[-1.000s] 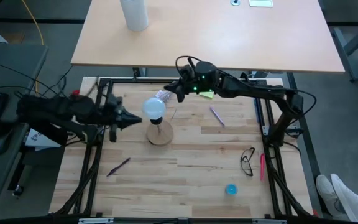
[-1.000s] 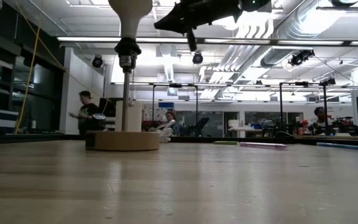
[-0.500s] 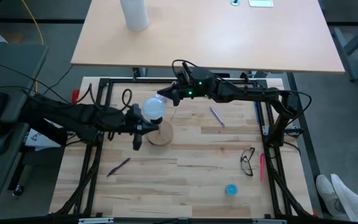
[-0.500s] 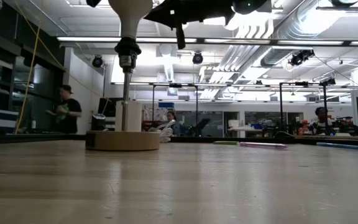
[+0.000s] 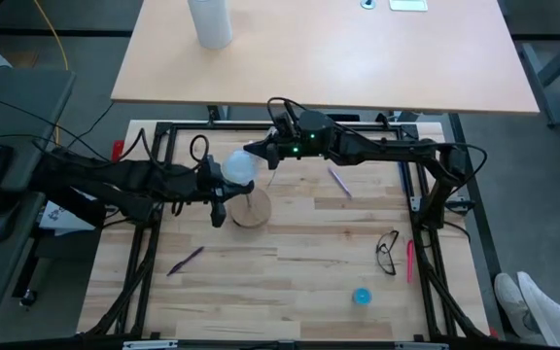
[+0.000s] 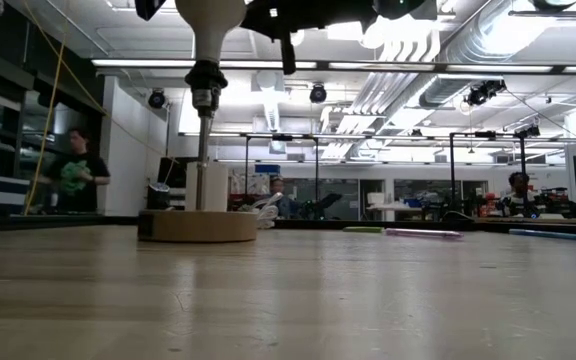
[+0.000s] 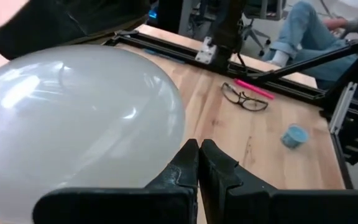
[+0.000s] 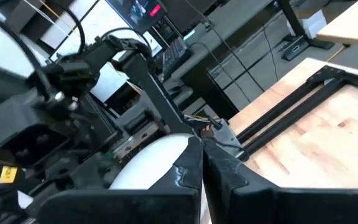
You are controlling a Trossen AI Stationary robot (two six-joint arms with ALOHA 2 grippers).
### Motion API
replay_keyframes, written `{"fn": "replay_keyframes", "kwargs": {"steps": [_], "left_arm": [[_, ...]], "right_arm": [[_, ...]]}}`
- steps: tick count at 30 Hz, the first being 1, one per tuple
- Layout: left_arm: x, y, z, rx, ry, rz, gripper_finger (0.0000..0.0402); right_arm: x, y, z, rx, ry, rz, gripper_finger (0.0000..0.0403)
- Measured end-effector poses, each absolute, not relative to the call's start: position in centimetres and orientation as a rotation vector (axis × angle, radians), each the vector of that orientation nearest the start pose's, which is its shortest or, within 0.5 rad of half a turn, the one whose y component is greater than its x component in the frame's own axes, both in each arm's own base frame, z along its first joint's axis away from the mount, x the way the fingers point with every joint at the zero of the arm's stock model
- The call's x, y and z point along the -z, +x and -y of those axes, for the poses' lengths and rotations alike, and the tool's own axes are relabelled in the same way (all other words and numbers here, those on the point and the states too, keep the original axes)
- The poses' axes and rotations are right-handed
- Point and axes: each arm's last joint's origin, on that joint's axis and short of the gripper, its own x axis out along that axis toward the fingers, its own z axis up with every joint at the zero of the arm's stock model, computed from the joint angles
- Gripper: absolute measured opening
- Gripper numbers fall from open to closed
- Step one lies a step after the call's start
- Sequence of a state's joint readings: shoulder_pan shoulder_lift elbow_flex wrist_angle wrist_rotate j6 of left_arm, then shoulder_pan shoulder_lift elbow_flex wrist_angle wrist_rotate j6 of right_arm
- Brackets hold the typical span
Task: Screw lightbulb
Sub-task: Insert the light bulb into the lamp
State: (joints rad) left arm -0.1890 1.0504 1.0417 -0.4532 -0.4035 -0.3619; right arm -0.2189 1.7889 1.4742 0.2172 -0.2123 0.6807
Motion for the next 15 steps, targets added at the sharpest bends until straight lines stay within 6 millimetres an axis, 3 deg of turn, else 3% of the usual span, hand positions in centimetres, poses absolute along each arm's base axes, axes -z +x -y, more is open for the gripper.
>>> {"fn": "replay_keyframes", "kwargs": {"steps": [9,15], "left_arm": [[-34.7,21.7,2.3,-0.278,-0.181,-0.42,0.0],[-34.4,21.1,2.2,-0.298,-0.161,-0.473,0.0]], "right_arm": [[-33.3,41.7,7.3,0.038,0.703,-0.11,0.0],[-34.0,40.8,6.8,0.031,0.7,-0.163,0.0]]}}
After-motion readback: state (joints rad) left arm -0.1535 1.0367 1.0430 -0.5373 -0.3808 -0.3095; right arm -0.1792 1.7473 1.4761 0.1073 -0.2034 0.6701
